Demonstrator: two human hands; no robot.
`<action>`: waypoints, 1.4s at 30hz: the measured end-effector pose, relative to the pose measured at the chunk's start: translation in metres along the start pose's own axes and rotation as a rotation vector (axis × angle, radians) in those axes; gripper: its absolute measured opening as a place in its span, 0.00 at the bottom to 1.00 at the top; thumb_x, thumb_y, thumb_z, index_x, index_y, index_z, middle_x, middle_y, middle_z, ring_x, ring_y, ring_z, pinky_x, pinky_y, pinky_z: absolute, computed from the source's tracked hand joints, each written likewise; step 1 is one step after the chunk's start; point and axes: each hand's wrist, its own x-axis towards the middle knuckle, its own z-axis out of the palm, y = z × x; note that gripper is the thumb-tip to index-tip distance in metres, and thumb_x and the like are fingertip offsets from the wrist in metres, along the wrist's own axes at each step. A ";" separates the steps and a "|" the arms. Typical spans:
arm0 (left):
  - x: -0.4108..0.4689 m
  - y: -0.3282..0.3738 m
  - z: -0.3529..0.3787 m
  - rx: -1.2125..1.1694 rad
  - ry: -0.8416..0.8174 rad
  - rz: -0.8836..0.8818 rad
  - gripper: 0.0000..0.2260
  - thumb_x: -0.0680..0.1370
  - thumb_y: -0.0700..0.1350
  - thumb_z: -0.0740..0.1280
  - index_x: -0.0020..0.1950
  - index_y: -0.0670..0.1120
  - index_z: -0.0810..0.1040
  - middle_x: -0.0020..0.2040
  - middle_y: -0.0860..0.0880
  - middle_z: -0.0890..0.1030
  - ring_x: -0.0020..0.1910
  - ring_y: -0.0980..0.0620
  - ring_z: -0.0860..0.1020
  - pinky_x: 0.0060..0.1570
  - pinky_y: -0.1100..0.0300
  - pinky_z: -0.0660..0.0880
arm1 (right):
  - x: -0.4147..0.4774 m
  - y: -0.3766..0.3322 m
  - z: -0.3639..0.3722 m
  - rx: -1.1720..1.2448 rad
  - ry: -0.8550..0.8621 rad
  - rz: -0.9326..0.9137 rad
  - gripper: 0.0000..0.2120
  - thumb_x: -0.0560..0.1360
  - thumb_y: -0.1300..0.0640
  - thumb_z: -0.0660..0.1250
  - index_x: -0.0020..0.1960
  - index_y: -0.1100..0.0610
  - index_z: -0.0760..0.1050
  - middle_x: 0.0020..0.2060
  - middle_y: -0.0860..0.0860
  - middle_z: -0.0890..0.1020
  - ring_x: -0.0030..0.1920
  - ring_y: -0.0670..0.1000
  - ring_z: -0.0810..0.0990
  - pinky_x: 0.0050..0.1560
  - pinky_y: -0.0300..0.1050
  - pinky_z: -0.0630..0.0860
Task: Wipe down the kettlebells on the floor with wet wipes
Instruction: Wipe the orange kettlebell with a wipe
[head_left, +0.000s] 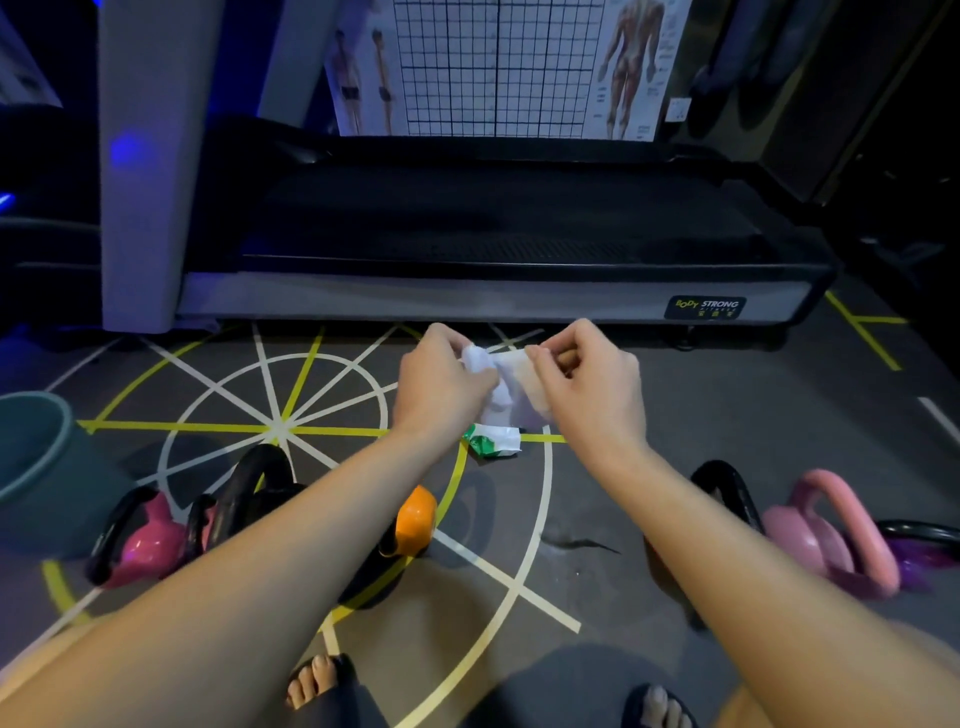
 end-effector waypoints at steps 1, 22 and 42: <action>-0.002 0.002 0.003 -0.026 -0.013 0.012 0.10 0.74 0.48 0.74 0.52 0.52 0.76 0.47 0.52 0.81 0.44 0.53 0.80 0.44 0.51 0.81 | -0.004 -0.003 0.004 0.034 -0.029 -0.008 0.08 0.78 0.50 0.72 0.43 0.50 0.76 0.33 0.46 0.81 0.36 0.47 0.80 0.38 0.49 0.79; 0.002 0.000 -0.019 -0.559 -0.368 -0.113 0.10 0.83 0.46 0.67 0.61 0.45 0.83 0.52 0.44 0.86 0.46 0.49 0.85 0.43 0.56 0.82 | 0.012 0.013 0.008 0.390 -0.442 0.331 0.09 0.74 0.46 0.76 0.51 0.49 0.83 0.43 0.46 0.85 0.40 0.48 0.78 0.40 0.46 0.77; 0.057 -0.210 0.033 0.426 -0.302 -0.451 0.18 0.80 0.56 0.68 0.49 0.39 0.78 0.46 0.42 0.80 0.46 0.42 0.77 0.45 0.54 0.73 | -0.027 0.106 0.135 -0.011 -0.402 0.415 0.06 0.78 0.57 0.65 0.47 0.54 0.81 0.40 0.53 0.81 0.42 0.56 0.78 0.33 0.42 0.67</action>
